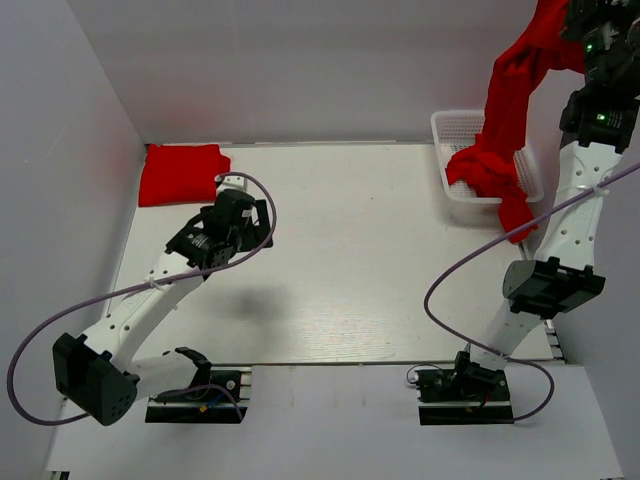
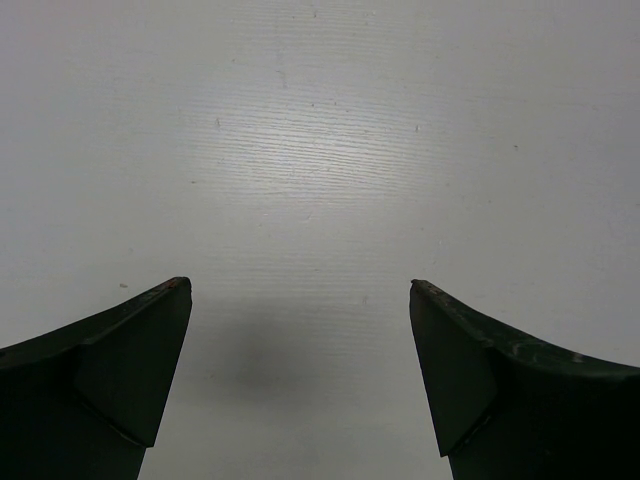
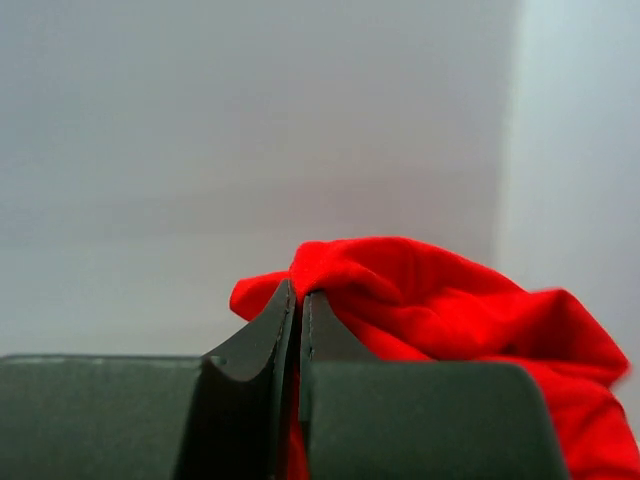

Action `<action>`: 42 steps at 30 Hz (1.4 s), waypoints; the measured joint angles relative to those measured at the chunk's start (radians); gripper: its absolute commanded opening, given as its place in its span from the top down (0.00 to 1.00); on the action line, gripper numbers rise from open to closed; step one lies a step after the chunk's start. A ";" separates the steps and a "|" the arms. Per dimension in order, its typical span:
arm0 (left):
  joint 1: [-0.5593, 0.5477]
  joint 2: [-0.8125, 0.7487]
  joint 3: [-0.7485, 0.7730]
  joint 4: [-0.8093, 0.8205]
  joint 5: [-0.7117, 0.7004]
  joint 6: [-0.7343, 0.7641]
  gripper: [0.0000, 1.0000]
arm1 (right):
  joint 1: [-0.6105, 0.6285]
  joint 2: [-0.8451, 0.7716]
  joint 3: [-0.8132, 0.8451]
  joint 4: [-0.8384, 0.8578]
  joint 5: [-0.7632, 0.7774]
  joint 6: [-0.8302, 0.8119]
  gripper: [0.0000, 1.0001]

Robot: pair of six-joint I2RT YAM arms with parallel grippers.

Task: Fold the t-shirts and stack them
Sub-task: Move the tshirt to the center of the board

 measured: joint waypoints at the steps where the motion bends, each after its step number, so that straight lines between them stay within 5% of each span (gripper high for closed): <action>1: 0.000 -0.010 0.000 -0.004 0.000 -0.002 0.00 | 0.005 -0.015 -0.001 0.008 -0.033 0.019 1.00; 11: 0.000 -0.103 -0.009 -0.076 -0.002 -0.058 0.00 | 0.156 -0.139 -0.136 0.037 -0.433 0.121 1.00; 17: 0.000 -0.106 -0.001 -0.204 -0.016 -0.130 0.00 | 0.309 -0.306 -0.502 0.060 -0.526 0.058 1.00; 24: 0.000 -0.150 -0.002 -0.269 -0.023 -0.185 0.00 | 0.482 -0.512 -1.212 0.242 -0.501 0.083 1.00; 25: 0.000 -0.153 -0.002 -0.272 -0.023 -0.189 0.00 | 0.504 -0.504 -1.286 0.264 -0.500 0.090 0.96; 26: 0.000 -0.153 -0.002 -0.277 -0.023 -0.192 0.00 | 0.526 -0.482 -1.353 0.265 -0.500 0.100 0.60; 27: 0.000 -0.151 -0.002 -0.282 -0.023 -0.193 0.00 | 0.546 -0.455 -1.399 0.257 -0.498 0.111 0.11; 33: 0.000 -0.092 0.005 -0.313 -0.018 -0.200 0.00 | 0.624 -0.357 -1.510 0.127 -0.400 0.107 0.10; 42: 0.001 -0.037 0.034 -0.337 0.004 -0.200 0.00 | 0.621 -0.581 -1.410 -0.064 0.012 0.105 0.10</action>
